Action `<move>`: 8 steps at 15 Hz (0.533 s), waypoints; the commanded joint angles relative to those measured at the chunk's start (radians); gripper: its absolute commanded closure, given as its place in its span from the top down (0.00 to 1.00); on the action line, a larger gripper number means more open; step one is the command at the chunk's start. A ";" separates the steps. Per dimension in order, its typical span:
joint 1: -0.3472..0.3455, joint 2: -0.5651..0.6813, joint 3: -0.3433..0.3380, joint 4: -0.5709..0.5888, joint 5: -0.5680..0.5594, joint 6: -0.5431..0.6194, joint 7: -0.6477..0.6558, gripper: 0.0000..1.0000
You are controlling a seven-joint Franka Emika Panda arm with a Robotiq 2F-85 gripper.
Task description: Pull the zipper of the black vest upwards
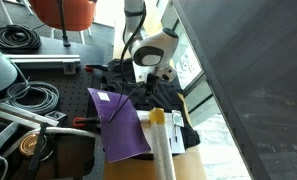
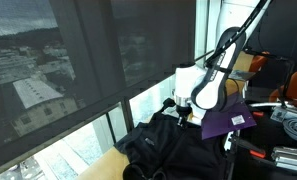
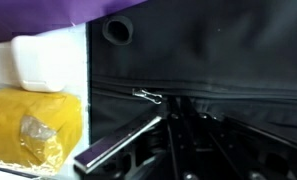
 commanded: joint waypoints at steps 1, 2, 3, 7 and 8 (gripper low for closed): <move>0.040 -0.023 0.024 0.005 -0.015 -0.015 0.011 0.02; 0.052 -0.023 0.031 0.008 -0.015 -0.013 0.011 0.02; 0.062 -0.024 0.038 0.012 -0.015 -0.016 0.010 0.02; 0.090 -0.020 0.077 0.044 -0.009 -0.023 0.008 0.02; 0.093 -0.020 0.092 0.056 -0.005 -0.028 0.007 0.02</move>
